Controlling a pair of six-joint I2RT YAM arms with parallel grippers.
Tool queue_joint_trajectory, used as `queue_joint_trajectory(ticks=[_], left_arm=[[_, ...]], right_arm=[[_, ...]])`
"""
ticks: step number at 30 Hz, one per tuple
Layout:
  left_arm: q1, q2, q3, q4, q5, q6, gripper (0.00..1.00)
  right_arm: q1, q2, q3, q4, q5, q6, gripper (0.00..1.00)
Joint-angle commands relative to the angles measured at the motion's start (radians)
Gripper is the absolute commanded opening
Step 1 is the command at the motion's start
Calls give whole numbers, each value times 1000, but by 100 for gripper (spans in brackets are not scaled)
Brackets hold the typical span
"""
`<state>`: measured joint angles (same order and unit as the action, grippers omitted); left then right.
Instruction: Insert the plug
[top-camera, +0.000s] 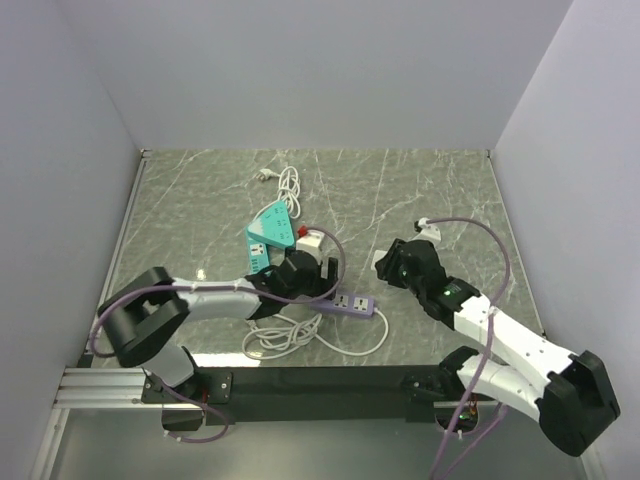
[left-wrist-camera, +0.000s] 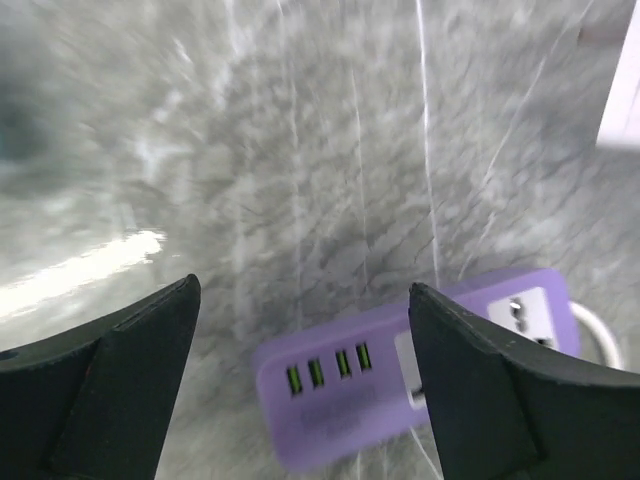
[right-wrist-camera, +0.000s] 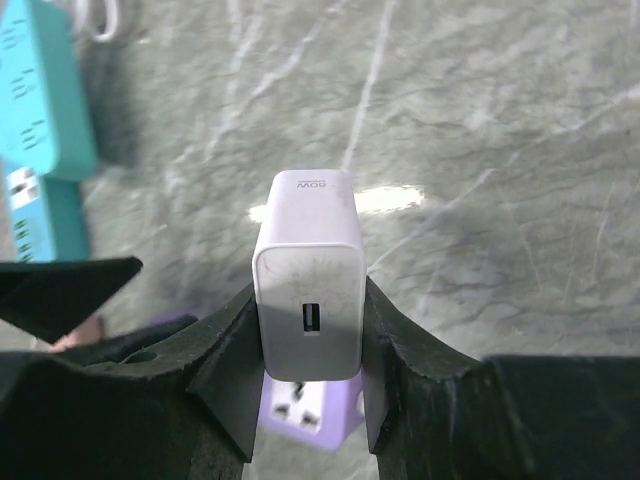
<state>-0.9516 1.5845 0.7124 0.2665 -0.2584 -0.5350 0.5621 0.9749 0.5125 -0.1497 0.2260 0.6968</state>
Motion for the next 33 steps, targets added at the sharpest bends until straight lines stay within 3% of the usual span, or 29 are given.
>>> queue_joint_trajectory(ticks=[1, 5, 15, 23, 33], left_arm=[[-4, -128, -39, 26, -94, 6, 92], [-4, -219, -120, 40, -58, -19, 91], [-4, -258, -257, 152, 21, -48, 90], [-3, -196, -266, 266, 31, -42, 91], [17, -97, -240, 315, 64, -29, 92]], right_arm=[[57, -60, 83, -123, 27, -14, 0], [132, -76, 173, -297, 12, -3, 0], [314, 14, 405, -710, 45, 81, 0], [366, 94, 417, -763, -17, 136, 0], [377, 255, 478, -738, 9, 106, 0]])
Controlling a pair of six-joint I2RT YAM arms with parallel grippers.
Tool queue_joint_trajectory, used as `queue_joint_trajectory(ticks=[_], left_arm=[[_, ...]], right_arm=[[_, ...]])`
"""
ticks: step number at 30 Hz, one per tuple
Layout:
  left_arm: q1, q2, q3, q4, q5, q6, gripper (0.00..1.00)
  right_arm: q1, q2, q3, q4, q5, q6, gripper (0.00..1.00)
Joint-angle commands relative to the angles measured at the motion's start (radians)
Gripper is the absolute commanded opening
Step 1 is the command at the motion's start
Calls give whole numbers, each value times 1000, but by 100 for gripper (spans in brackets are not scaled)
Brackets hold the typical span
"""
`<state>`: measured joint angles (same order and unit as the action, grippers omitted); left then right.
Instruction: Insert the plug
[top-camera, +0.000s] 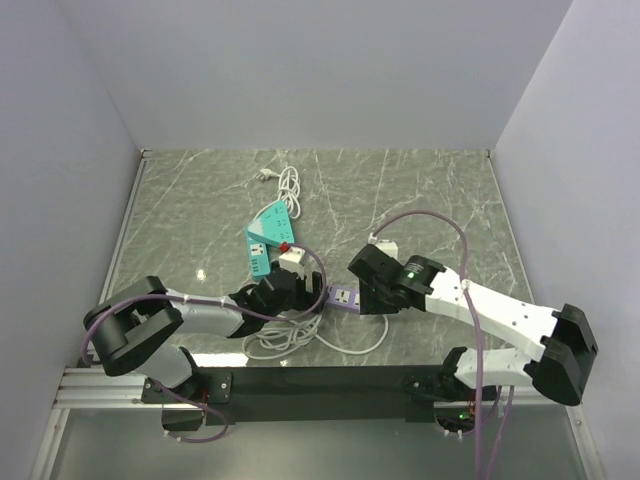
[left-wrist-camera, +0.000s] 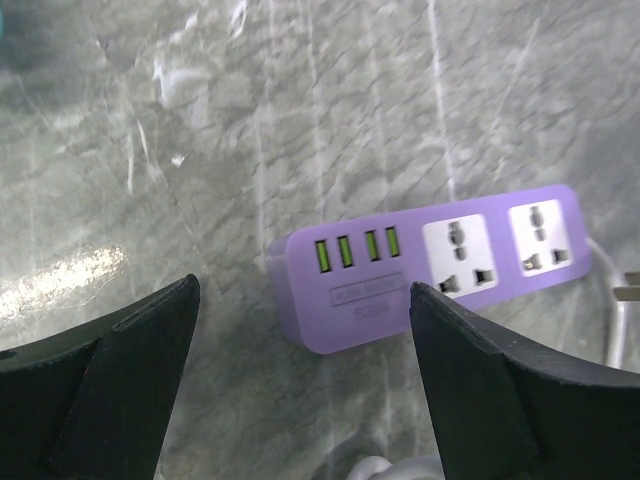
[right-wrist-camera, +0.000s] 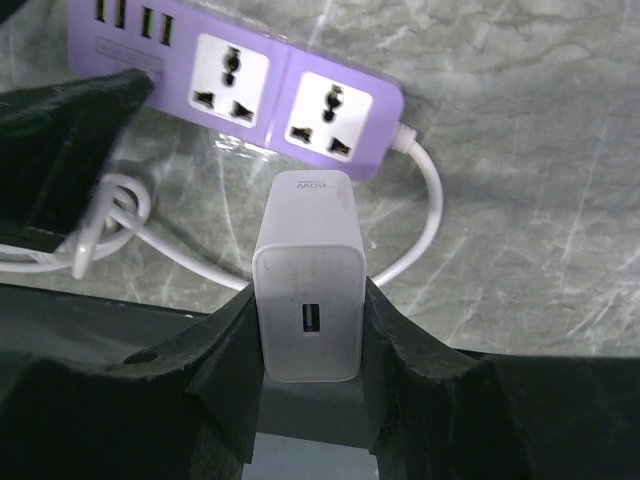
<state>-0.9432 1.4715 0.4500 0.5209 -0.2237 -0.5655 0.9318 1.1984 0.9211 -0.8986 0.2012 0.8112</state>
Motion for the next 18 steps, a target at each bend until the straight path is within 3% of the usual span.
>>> queue_joint_trajectory(ticks=[1, 18], left_arm=[[15, 21, 23, 60, 43, 0, 92], [26, 78, 21, 94, 101, -8, 85]], right_arm=[[7, 46, 77, 12, 30, -15, 0], [-31, 164, 85, 38, 30, -41, 0]])
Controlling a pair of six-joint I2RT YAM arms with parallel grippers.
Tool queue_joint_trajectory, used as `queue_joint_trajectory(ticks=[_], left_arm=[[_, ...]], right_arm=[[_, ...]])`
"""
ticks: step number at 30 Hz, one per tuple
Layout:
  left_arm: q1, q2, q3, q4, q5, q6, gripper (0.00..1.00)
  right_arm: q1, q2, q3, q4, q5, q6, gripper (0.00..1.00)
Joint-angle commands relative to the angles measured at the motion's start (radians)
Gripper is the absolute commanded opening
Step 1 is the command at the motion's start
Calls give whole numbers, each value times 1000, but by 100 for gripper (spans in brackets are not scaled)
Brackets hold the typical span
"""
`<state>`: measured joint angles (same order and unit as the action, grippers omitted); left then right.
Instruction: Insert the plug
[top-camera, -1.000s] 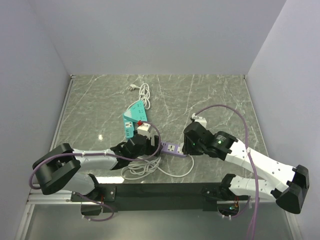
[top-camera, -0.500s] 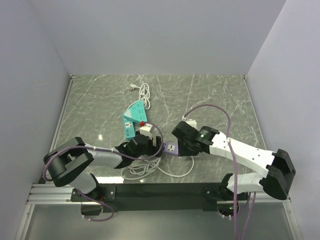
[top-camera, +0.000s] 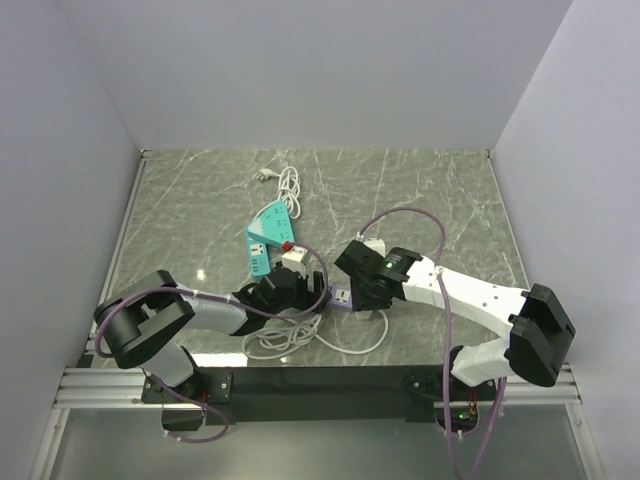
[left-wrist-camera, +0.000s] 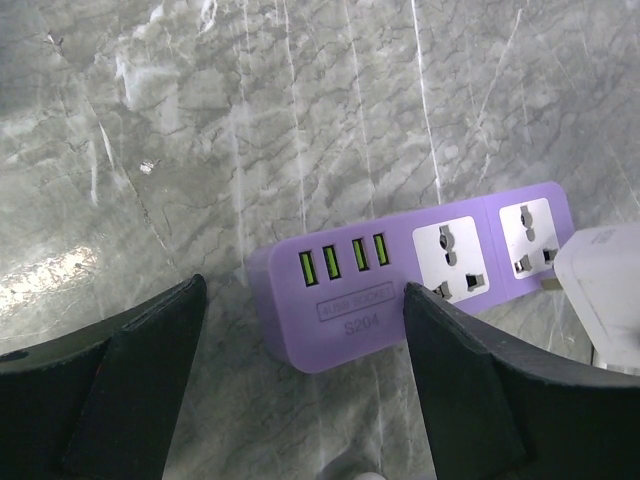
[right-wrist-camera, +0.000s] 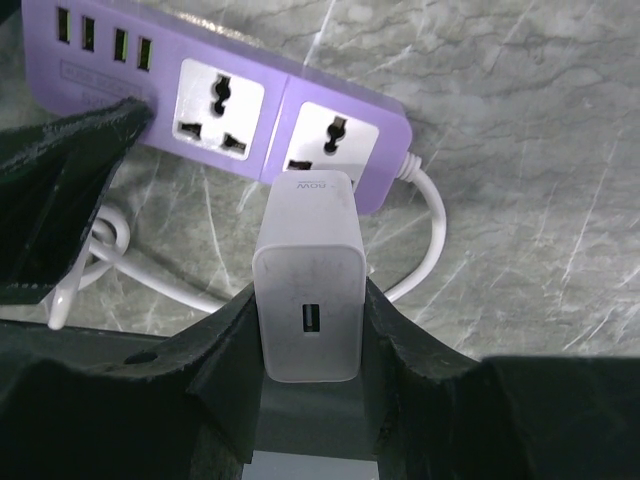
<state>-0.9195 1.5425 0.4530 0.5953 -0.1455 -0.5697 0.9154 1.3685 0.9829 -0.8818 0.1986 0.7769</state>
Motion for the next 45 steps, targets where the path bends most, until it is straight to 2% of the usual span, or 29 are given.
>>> queue_joint_trajectory(ticks=[1, 9, 24, 37, 45], left_arm=[[5, 5, 16, 18, 21, -4, 85], [8, -10, 9, 11, 18, -6, 85], [8, -10, -4, 40, 44, -21, 85], [8, 11, -16, 84, 93, -29, 80], [13, 31, -7, 81, 84, -25, 79]], right_arm=[[-21, -6, 19, 24, 38, -7, 0], [-33, 23, 23, 27, 45, -5, 0], [-38, 50, -20, 56, 7, 99, 0], [-36, 159, -23, 64, -11, 111, 0], [-39, 195, 86, 3, 21, 49, 0]])
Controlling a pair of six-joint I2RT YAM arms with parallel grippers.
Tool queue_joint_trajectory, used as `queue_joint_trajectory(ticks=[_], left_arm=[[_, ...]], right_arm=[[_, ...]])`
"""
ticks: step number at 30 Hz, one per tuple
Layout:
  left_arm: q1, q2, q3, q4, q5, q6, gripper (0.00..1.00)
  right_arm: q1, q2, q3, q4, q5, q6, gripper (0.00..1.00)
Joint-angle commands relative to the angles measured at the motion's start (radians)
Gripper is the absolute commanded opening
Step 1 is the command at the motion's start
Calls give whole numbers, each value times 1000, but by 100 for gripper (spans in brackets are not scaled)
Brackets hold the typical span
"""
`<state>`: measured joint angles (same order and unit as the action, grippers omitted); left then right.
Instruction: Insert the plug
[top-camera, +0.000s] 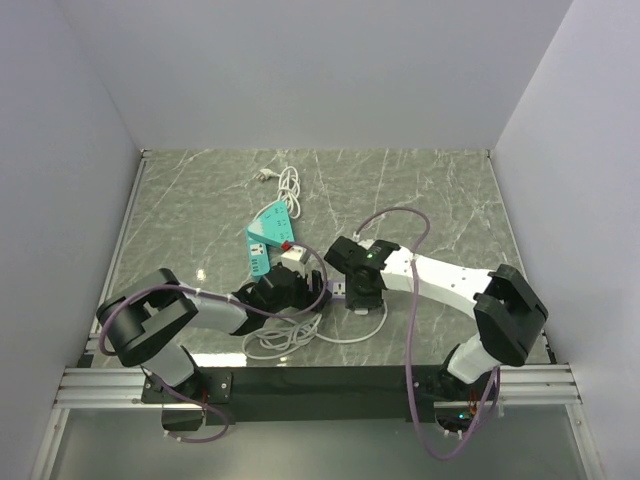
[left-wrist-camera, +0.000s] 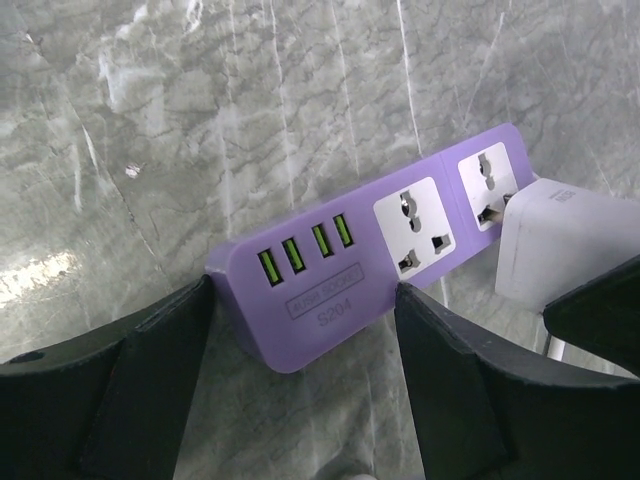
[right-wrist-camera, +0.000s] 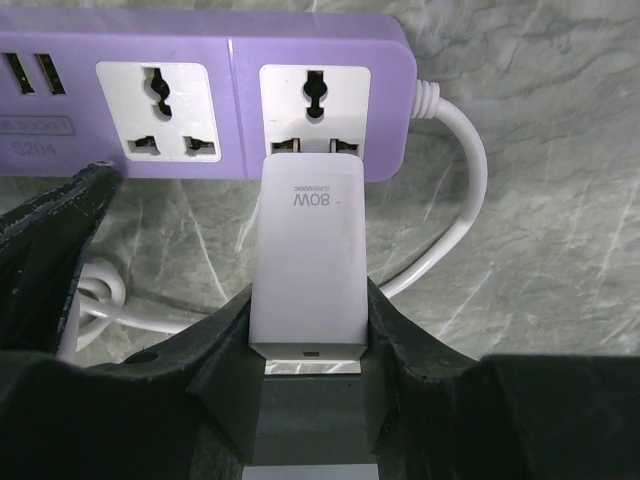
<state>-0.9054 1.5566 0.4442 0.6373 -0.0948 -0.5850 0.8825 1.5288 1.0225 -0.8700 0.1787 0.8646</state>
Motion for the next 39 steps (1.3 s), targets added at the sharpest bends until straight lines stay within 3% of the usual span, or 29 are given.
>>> queue_joint_trajectory(ticks=[1, 9, 14, 17, 22, 39], left_arm=[[0, 22, 1, 47, 33, -10, 78], [52, 59, 2, 85, 75, -1, 67], [59, 80, 1, 124, 99, 13, 66], [60, 85, 5, 122, 102, 10, 64], [63, 88, 5, 119, 104, -1, 51], [66, 111, 13, 121, 138, -10, 41]], right_arm=[[-14, 37, 59, -20, 42, -47, 0], [-79, 36, 177, -76, -2, -162, 0], [-125, 54, 221, -86, -62, -219, 0], [-129, 79, 220, -95, -71, -233, 0], [-129, 51, 192, -90, -87, -223, 0], [-181, -84, 105, -158, -248, -170, 0]])
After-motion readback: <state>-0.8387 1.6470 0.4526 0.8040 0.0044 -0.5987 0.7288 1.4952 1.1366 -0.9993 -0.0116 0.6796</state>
